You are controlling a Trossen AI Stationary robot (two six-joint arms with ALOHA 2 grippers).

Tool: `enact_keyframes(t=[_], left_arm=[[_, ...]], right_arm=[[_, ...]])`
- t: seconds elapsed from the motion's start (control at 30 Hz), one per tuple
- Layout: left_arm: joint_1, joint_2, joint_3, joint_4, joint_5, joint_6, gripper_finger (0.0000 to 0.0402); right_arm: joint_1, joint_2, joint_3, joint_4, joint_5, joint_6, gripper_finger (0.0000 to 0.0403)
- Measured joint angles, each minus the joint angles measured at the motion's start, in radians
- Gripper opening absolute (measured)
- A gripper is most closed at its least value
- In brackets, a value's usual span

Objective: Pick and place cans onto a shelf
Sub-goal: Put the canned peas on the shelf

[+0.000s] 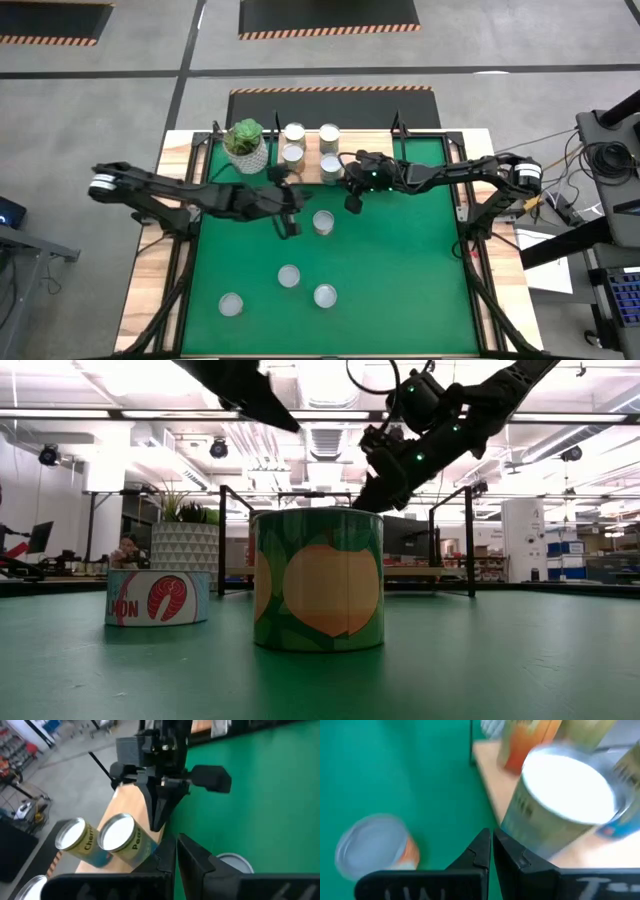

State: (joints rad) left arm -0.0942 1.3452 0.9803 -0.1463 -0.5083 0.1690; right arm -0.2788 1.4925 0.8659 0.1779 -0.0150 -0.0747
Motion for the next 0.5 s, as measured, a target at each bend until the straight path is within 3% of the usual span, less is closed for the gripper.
enact_keyframes(t=[0.23, 0.5], left_arm=[[-0.001, -0.141, -0.112, 0.078, -0.003, -0.001, 0.0], [-0.002, -0.197, -0.126, 0.088, -0.004, -0.02, 0.0]], right_arm=[[-0.007, 0.0, -0.003, 0.07, 0.053, -0.003, 0.0009], [-0.023, 0.001, -0.003, 0.068, 0.121, -0.034, 0.0009]])
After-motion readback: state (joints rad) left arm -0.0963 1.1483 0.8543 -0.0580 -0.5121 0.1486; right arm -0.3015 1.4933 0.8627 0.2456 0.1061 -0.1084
